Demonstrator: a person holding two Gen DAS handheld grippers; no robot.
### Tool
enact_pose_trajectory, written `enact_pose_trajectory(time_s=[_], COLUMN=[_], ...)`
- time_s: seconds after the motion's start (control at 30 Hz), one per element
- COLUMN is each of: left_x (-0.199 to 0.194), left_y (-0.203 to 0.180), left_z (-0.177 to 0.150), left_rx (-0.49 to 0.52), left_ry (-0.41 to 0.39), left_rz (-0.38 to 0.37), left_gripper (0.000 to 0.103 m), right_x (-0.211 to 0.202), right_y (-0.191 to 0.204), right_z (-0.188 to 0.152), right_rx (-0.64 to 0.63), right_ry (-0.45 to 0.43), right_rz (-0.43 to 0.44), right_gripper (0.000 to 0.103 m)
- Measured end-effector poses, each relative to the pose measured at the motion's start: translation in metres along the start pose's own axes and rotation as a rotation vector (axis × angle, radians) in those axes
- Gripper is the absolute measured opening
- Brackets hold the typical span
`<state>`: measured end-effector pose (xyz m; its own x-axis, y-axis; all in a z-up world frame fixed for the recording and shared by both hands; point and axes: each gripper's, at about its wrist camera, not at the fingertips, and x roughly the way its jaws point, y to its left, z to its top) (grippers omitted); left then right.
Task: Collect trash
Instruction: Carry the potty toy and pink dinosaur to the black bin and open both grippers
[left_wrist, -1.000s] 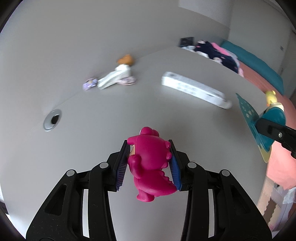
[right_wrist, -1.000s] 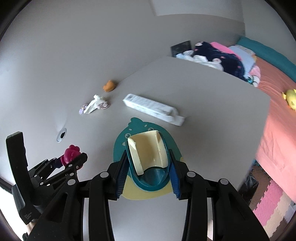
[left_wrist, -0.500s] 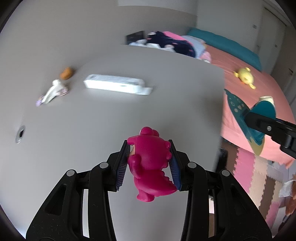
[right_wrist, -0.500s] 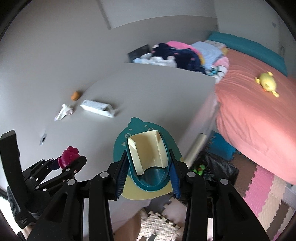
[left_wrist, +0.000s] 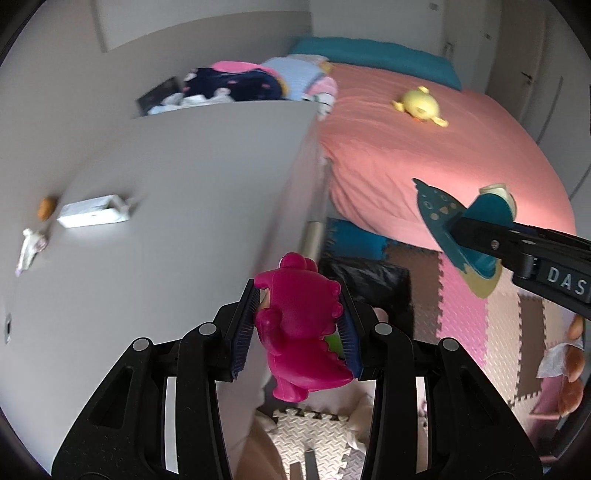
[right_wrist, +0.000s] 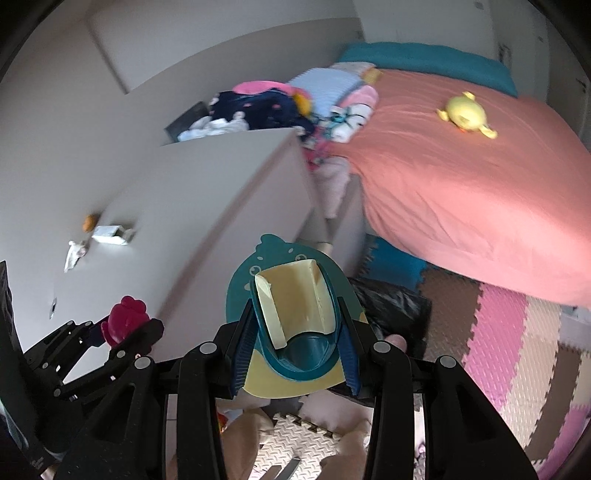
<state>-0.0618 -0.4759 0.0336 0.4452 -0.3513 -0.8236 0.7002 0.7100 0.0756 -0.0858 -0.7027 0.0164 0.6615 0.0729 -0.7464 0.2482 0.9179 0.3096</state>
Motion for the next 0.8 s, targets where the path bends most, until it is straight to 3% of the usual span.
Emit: enact_pose_trajectory(time_s=[0.43,0.47,0.5,0.57,0.63,0.8], left_x=[0.05,0.053,0.054,0.051,0.052,0.058], left_y=[-0.058,-0.061,-0.064,-0.069,-0.071,-0.066], left_z=[0.006,0.007,0.009,0.009,0.009,0.008], left_rx=[0.102,0.113,0.123,0.143,0.169,0.157], left_ry=[0.098,0.109,0.111,0.063,0.049,0.074], left_rz=[-0.032,-0.032,-0.022,0.031,0.062,0.045], left_gripper=[0.041,0.054,0.093,0.097,0.097,0.097], right_x=[0.017,0.018,0.018,0.016,0.016,0.017], right_y=[-0.062,-0.065,-0.067,-0.071,-0.076,-0.087], right_z=[0.003,0.004,0.005,0.005,0.005,0.001], right_rx=[0.096,0.104,0.112,0.108,0.115,0.151], right_ry=[0.024,0.025,0.011,-0.014,-0.013,-0.014], right_rz=[-0.073,-0.075,-0.094,-0.129,-0.129,-0.114], right_gripper=[0.044,0.055,0.075,0.093,0.093,0.093])
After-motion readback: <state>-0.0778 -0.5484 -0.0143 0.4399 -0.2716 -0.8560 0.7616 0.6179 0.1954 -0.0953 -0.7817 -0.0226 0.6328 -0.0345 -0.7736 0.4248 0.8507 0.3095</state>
